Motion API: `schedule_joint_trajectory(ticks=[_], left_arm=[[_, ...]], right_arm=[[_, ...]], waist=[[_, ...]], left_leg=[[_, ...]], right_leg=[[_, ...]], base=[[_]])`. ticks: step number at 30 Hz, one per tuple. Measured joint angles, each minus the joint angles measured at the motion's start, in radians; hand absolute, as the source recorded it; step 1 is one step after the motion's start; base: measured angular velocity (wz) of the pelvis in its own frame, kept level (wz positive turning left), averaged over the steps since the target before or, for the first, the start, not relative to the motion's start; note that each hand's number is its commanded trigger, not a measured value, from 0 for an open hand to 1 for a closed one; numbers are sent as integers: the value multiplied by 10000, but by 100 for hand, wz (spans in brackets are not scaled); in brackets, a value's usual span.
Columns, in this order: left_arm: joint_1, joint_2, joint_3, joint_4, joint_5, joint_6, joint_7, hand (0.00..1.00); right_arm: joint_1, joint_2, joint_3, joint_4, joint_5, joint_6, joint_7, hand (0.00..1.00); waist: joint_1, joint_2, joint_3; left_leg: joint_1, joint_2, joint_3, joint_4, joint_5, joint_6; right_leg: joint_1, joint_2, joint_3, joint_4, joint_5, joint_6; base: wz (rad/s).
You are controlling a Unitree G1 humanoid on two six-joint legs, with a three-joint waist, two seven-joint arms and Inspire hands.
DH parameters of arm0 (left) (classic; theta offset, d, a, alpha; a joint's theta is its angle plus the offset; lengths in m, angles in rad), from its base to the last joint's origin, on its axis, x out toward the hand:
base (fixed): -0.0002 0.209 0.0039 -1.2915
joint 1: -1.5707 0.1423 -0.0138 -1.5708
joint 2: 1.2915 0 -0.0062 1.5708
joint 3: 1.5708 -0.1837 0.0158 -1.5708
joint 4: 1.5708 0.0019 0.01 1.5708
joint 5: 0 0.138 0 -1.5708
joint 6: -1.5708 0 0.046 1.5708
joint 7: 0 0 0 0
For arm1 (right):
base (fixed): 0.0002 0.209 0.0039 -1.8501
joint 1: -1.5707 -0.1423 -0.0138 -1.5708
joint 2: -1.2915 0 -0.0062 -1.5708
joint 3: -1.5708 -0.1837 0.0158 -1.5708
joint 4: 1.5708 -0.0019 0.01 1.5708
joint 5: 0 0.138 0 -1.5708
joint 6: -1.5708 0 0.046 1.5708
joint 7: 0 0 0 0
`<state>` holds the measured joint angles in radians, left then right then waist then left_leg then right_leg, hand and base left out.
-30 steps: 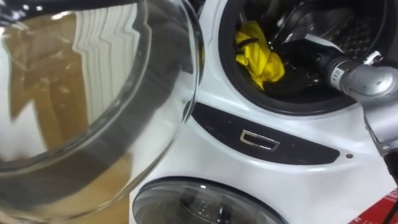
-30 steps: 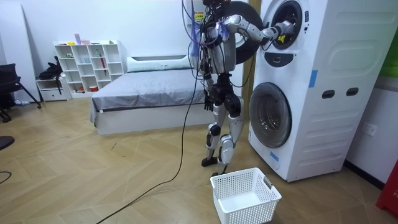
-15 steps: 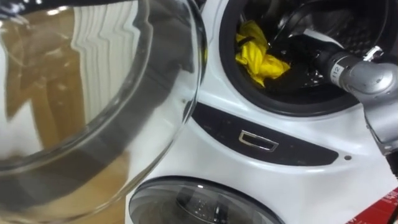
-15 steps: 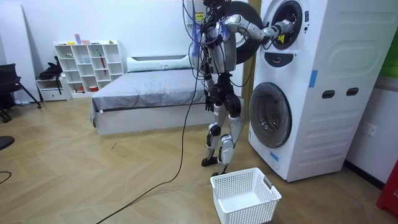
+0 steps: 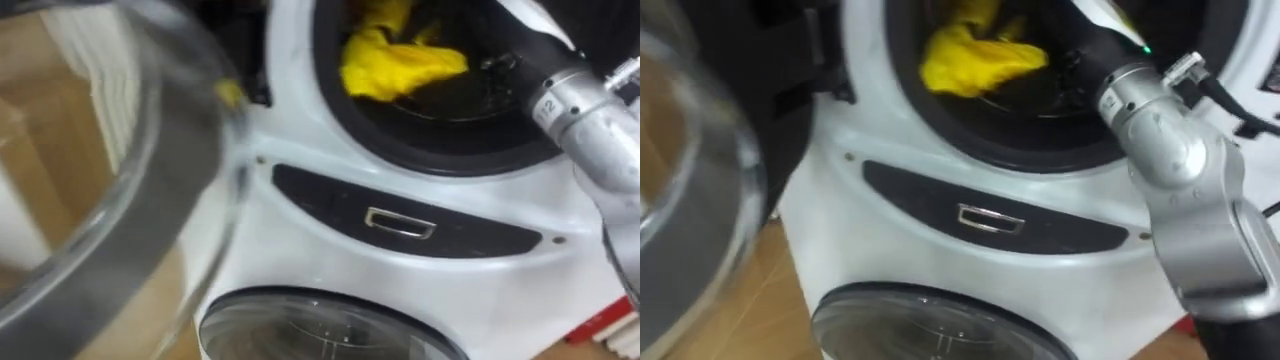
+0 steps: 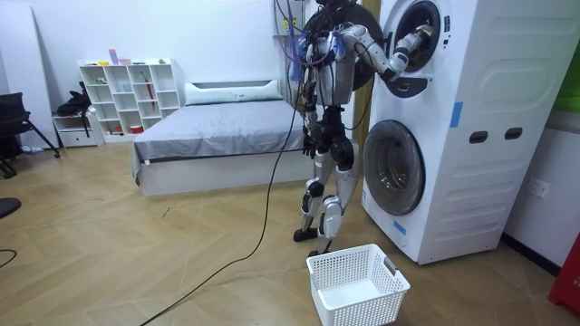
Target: Pick clothes from washing machine
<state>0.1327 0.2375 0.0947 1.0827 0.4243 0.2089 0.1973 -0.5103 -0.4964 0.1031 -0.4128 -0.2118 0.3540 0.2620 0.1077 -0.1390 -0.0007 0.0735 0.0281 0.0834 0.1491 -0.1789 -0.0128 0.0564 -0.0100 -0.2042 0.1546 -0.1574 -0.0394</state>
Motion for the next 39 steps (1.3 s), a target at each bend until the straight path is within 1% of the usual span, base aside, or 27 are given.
schedule_joint_trajectory(ticks=[1,3,4,5,6,7,8,9,11,12,13,14,15,18,22,25,26,27,28,29,30,31,33,34,36,37,39], left_arm=[[25,-44,2,120,2,-120,109,0],[168,-172,7,328,2,-273,309,0],[186,-206,3,371,-2,-285,348,0],[282,-241,3,376,-7,-332,358,0],[361,-240,11,372,-3,-429,358,0],[377,-240,17,374,-3,-458,358,0],[416,-242,33,377,-3,-506,358,0],[482,-246,111,377,0,-619,358,0],[609,-257,216,381,-2,-737,357,0],[698,-262,212,381,-3,-798,357,0],[735,-267,207,381,-4,-828,357,0],[777,-276,208,378,-3,-866,351,0],[776,-298,210,380,0,-876,348,0],[789,-357,277,369,8,-882,331,0],[833,-434,546,340,155,-883,292,0],[964,-472,635,348,217,-928,293,0],[1024,-468,727,366,211,-1014,297,0],[1143,-466,820,373,210,-1083,300,0],[1207,-466,868,373,191,-1091,300,0],[1348,-464,999,371,196,-1094,300,0],[1451,-474,1129,371,180,-1097,300,0],[1495,-489,1202,371,160,-1096,299,0],[1609,-526,1318,372,29,-1098,295,0],[1628,-524,1393,376,25,-1106,295,0],[1604,-465,1405,376,43,-1272,307,0],[1606,-452,1416,372,70,-1303,319,0],[1451,-412,1594,323,212,-1366,335,0]], right_arm=[[446,91,-112,-634,641,-81,3,100],[946,284,-197,-1194,1398,-185,5,100],[1081,289,-241,-1265,1546,-232,4,100],[1325,288,-321,-1448,1767,-259,23,100],[1617,289,-477,-1676,1834,-369,60,100],[1755,288,-584,-1750,1901,-470,94,100],[2039,288,-769,-1868,2065,-674,170,100],[2332,288,-903,-1999,2191,-862,279,100],[2563,288,-971,-2013,2560,-1082,464,100],[2679,287,-1029,-2013,2941,-1153,536,100],[2717,286,-1070,-2014,3128,-1181,593,100],[2861,283,-1191,-2014,3570,-1295,723,100],[3058,279,-1360,-2021,4019,-1410,847,100],[3425,279,-1820,-2027,4590,-1463,1115,100],[3799,280,-2546,-2039,4797,-1543,1409,100],[3904,276,-2946,-2050,4797,-1685,1515,100],[4154,283,-3181,-2114,4827,-1789,1529,100],[4416,284,-3354,-2222,4930,-1820,1563,100],[4566,283,-3446,-2287,5019,-1841,1570,100],[4963,284,-3741,-2391,5290,-1973,1627,100],[5310,284,-4096,-2525,5504,-2049,1741,100],[5437,283,-4283,-2595,5675,-2048,1789,100],[5652,282,-4735,-2712,6226,-2086,1849,100],[5701,281,-4988,-2716,6476,-2133,1850,100],[5715,265,-5362,-2727,6809,-2272,1780,100],[5738,262,-5476,-2723,6885,-2329,1773,100],[6191,227,-6061,-2710,7198,-2537,1620,100]], waist=[[-71,31,20],[-273,61,21],[-304,62,22],[-432,107,52],[-557,92,42],[-583,106,51],[-603,112,52],[-609,126,49],[-697,174,44],[-734,220,24],[-760,205,-6],[-788,280,1],[-807,303,-21],[-819,381,-28],[-916,391,-30],[-1135,405,-42],[-1239,364,-68],[-1298,370,-125],[-1329,390,-130],[-1416,339,-211],[-1541,287,-242],[-1622,270,-235],[-1889,273,-231],[-2091,275,-230],[-2341,282,-219],[-2432,272,-212],[-2531,251,-195]], left_leg=[[69,16,24,-15,0,0],[186,43,151,-16,-1,-1],[222,47,185,-18,-1,-1],[258,56,214,-13,-1,-1],[271,74,236,-12,-2,-3],[281,99,247,-12,-2,-3],[281,115,254,-12,-2,-3],[284,115,262,-14,-2,-3],[350,118,345,-23,-4,-6],[365,119,425,-26,-5,-9],[378,125,492,-26,-6,-9],[388,129,542,-27,-6,-9],[400,129,536,-27,-6,-10],[429,127,534,-26,-6,-10],[401,139,537,-24,-29,-46],[329,155,536,-19,-137,-96],[282,160,531,50,-153,-79],[321,155,536,73,-153,-79],[383,155,551,71,-156,-75],[414,157,575,69,-168,-67],[415,160,601,93,-175,-58],[406,166,620,120,-181,-50],[418,203,798,145,-208,-33],[430,207,855,134,-213,-34],[520,229,1108,27,-215,-38],[515,236,1142,21,-217,-41],[615,313,1433,16,-298,-95]], right_leg=[[61,22,91,-2,0,0],[192,35,92,-13,0,1],[220,36,93,-15,0,1],[276,37,84,-26,0,1],[283,45,102,-24,0,1],[281,48,106,-27,0,1],[283,52,121,-27,0,1],[287,57,132,-27,0,1],[309,68,172,-25,1,1],[319,71,164,-25,1,1],[325,71,163,-25,1,1],[337,70,137,-24,1,1],[358,70,117,-24,1,1],[396,72,108,-24,0,1],[357,92,104,-30,-5,1],[293,121,111,-36,-70,-48],[263,123,122,-2,-67,-62],[282,119,152,7,-62,-65],[285,122,173,-3,-61,-65],[318,129,230,-15,-80,-51],[321,131,264,-4,-86,-45],[319,130,270,-3,-86,-45],[293,142,377,6,-69,-49],[279,147,422,16,-35,-52],[115,204,718,169,-22,-61],[111,218,750,161,-19,-64],[70,329,1057,147,32,-88]], base=[[-8],[-12],[0],[9],[13],[11],[0],[0],[-8],[-8],[-4],[0],[0],[3],[0],[1],[0],[0],[-5],[-6],[-5],[-10],[-16],[-24],[-36],[-31],[-33]])
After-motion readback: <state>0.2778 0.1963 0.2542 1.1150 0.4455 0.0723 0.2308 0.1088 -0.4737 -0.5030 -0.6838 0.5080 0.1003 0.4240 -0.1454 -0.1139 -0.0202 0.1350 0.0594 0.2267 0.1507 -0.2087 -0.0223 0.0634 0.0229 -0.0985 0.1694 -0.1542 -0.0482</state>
